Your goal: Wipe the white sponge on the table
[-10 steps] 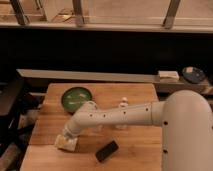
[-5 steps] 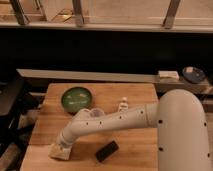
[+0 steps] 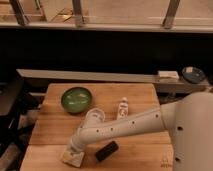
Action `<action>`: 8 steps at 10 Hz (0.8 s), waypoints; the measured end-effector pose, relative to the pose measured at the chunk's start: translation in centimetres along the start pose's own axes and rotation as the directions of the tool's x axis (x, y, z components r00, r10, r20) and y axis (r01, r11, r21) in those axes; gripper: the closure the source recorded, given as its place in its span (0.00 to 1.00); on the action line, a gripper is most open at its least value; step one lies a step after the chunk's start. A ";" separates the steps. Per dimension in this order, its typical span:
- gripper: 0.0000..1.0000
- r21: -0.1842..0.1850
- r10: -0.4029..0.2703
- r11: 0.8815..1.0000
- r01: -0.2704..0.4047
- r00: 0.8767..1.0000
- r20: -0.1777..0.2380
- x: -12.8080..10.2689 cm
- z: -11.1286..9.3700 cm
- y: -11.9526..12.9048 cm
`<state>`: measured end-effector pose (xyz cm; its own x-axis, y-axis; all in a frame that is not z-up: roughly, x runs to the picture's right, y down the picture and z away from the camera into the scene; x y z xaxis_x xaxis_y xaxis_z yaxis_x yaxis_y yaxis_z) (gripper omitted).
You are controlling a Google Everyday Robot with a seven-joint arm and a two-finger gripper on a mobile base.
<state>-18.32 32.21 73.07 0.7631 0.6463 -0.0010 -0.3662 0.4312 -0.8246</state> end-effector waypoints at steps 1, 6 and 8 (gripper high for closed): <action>1.00 0.006 0.002 1.000 -0.002 1.000 -0.017 0.4 -0.4 -0.5; 1.00 -0.044 -0.065 0.997 0.065 0.998 0.000 -2.3 0.9 -4.2; 1.00 -0.060 -0.093 0.994 0.094 0.995 0.022 -3.8 1.4 -5.1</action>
<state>-20.12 28.40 78.07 0.7819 0.6171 0.0882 -0.2602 0.4517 -0.8534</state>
